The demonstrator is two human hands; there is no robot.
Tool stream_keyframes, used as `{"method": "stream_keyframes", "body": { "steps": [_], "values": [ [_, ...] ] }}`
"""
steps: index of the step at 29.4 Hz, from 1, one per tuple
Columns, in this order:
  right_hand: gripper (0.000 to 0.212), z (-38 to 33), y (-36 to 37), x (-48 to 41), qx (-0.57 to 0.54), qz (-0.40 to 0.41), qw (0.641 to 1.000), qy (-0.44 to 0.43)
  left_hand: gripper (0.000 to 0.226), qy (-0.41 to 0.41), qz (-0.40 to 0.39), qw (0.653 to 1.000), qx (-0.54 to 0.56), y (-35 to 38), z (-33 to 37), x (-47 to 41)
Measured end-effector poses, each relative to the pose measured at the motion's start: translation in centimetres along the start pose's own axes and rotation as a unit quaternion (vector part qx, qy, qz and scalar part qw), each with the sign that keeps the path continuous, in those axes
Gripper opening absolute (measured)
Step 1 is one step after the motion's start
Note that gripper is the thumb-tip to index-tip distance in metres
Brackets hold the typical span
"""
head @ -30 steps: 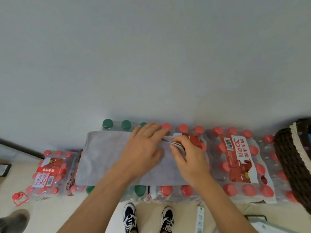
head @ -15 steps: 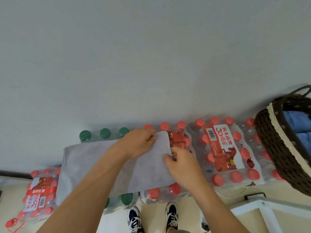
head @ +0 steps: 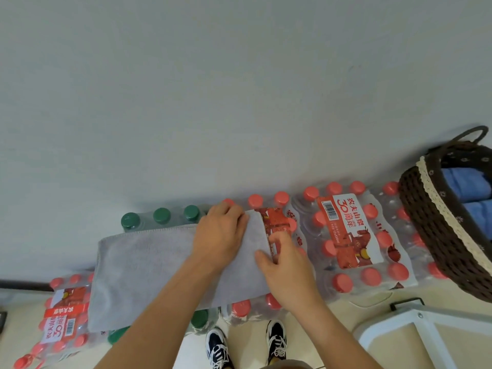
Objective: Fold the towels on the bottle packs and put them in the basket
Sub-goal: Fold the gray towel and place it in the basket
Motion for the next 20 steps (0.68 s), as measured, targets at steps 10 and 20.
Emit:
{"method": "stream_keyframes", "body": {
  "steps": [10, 20],
  "values": [
    [0.033, -1.5, 0.2, 0.6, 0.145, -0.012, 0.988, -0.055, 0.03, -0.035, 0.044, 0.996, -0.068, 0.6, -0.1, 0.4],
    [0.018, 3.4, -1.6, -1.1, -0.119, -0.077, 0.989, 0.051, 0.02, 0.056, 0.0, 0.992, 0.112, -0.1, 4.3, 1.7]
  ]
}}
Point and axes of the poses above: each hand's wrist, its own x-axis away from the middle knuckle, its own y-axis out of the palm, z = x × y, the point moved 7 cm from there along -x, towards the middle knuckle, and after that the axes turned 15 degrees about -y, right-handed, at the moved point
